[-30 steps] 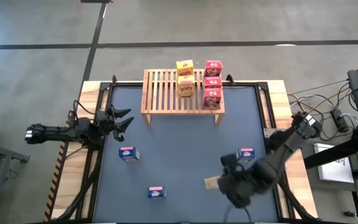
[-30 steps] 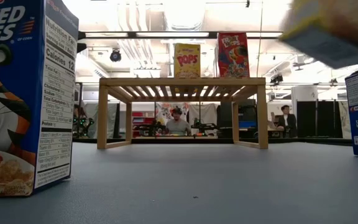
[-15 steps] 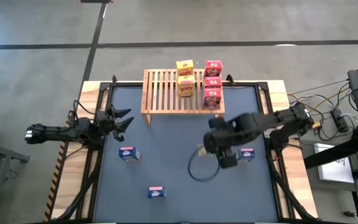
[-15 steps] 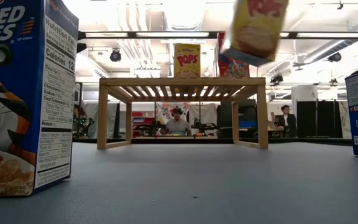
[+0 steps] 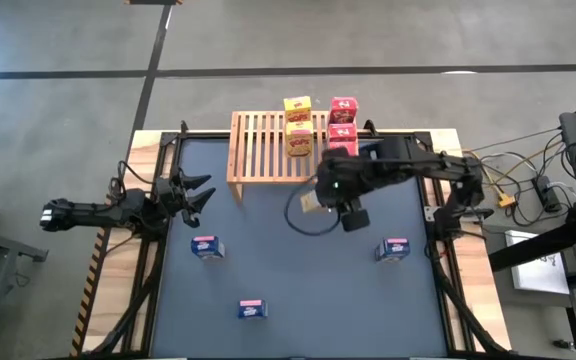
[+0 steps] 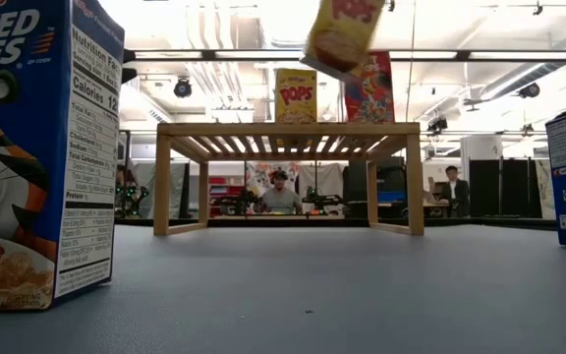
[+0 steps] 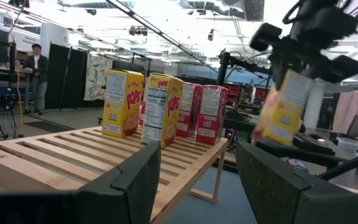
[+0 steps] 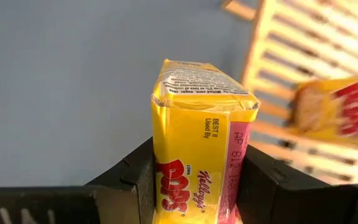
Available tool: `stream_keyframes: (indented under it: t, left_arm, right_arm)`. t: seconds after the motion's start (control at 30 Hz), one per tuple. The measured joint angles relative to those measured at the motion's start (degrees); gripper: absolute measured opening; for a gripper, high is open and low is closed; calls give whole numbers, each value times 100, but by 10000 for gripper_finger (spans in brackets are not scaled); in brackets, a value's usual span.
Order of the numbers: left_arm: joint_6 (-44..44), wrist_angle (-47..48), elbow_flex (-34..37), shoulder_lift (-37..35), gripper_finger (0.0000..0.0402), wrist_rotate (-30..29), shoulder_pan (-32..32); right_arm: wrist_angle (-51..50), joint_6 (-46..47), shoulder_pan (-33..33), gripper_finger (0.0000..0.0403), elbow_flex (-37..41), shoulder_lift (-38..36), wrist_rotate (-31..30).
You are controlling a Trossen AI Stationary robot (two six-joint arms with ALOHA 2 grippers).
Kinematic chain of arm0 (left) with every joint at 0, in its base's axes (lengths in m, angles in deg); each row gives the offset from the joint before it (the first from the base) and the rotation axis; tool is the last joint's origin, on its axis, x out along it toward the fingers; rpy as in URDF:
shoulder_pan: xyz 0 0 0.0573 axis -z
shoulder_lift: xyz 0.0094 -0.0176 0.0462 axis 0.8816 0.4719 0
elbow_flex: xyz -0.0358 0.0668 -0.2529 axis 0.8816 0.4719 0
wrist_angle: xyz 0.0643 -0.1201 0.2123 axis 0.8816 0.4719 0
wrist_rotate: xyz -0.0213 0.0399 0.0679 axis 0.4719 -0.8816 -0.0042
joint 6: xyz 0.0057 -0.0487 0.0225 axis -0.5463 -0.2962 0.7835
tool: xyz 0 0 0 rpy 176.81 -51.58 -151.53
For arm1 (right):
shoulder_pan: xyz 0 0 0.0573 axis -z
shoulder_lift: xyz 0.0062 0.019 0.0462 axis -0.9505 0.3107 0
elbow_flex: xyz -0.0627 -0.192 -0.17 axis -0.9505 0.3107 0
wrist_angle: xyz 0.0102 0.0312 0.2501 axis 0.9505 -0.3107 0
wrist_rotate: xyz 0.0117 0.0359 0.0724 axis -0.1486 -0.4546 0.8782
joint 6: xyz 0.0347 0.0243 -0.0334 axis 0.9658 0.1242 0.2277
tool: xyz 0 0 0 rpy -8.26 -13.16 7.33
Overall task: Stack cereal on shelf
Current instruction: Put the yellow cereal box on the shelf aligned with the other yellow cereal boxes
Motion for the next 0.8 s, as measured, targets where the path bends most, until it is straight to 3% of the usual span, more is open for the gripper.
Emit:
stream_keyframes:
  t: [0.17,0.37,0.53,0.8]
  left_arm:
    - [0,2,0,2,193,2,0]
    - [0,-2,0,2,193,-1,-1]
    - [1,0,0,2,193,-1,-1]
    - [2,0,0,2,193,-1,1]
  right_arm:
    - [17,-401,372,155,-668,218,-285]
    - [6,-675,884,155,-692,224,-649]
    - [6,-771,1214,155,-693,353,-477]
    - [254,-438,1211,155,-689,534,-366]
